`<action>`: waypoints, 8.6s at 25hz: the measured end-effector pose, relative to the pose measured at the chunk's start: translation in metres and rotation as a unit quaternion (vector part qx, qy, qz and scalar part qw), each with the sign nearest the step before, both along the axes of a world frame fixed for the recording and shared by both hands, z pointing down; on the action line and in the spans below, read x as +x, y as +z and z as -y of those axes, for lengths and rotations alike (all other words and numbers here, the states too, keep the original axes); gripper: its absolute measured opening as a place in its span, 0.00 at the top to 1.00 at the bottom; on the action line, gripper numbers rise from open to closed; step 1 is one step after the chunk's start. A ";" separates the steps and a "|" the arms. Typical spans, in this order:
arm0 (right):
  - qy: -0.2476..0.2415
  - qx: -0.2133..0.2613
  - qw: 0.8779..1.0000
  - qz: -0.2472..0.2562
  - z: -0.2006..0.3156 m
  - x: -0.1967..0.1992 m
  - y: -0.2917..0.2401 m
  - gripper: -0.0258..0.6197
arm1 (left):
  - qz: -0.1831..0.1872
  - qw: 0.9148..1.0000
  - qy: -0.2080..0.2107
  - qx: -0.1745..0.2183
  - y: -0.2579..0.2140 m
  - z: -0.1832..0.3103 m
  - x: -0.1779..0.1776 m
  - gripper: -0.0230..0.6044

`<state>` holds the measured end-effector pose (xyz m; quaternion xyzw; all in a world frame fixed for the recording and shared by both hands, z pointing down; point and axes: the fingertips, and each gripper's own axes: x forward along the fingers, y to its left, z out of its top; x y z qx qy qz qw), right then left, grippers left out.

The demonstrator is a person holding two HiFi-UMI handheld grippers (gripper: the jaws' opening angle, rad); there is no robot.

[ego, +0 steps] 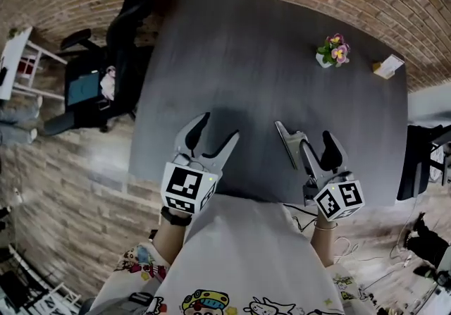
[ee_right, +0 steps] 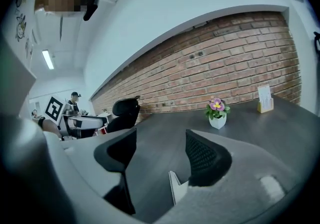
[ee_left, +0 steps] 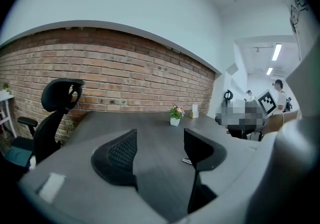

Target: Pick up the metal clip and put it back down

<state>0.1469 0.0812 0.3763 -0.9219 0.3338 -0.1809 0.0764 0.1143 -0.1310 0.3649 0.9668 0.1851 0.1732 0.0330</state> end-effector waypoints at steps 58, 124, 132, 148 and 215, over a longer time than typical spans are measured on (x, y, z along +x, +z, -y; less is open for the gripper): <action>-0.027 0.007 0.982 0.185 -0.035 0.017 0.127 0.51 | 0.093 0.993 0.076 -0.006 0.069 -0.083 0.060 0.51; -0.141 0.040 0.930 0.337 -0.015 -0.007 0.146 0.82 | 0.088 0.991 0.102 -0.013 0.067 -0.097 0.043 0.54; -0.145 0.031 0.945 0.293 -0.011 -0.001 0.123 0.82 | 0.069 0.993 0.096 -0.010 0.060 -0.088 0.043 0.55; -0.115 0.011 0.982 0.148 -0.009 -0.012 0.039 0.82 | 0.000 0.995 0.095 -0.017 0.011 -0.084 0.021 0.67; -0.070 -0.009 0.997 0.015 -0.026 -0.006 -0.039 0.82 | -0.042 0.997 0.047 -0.035 -0.036 -0.066 0.006 0.96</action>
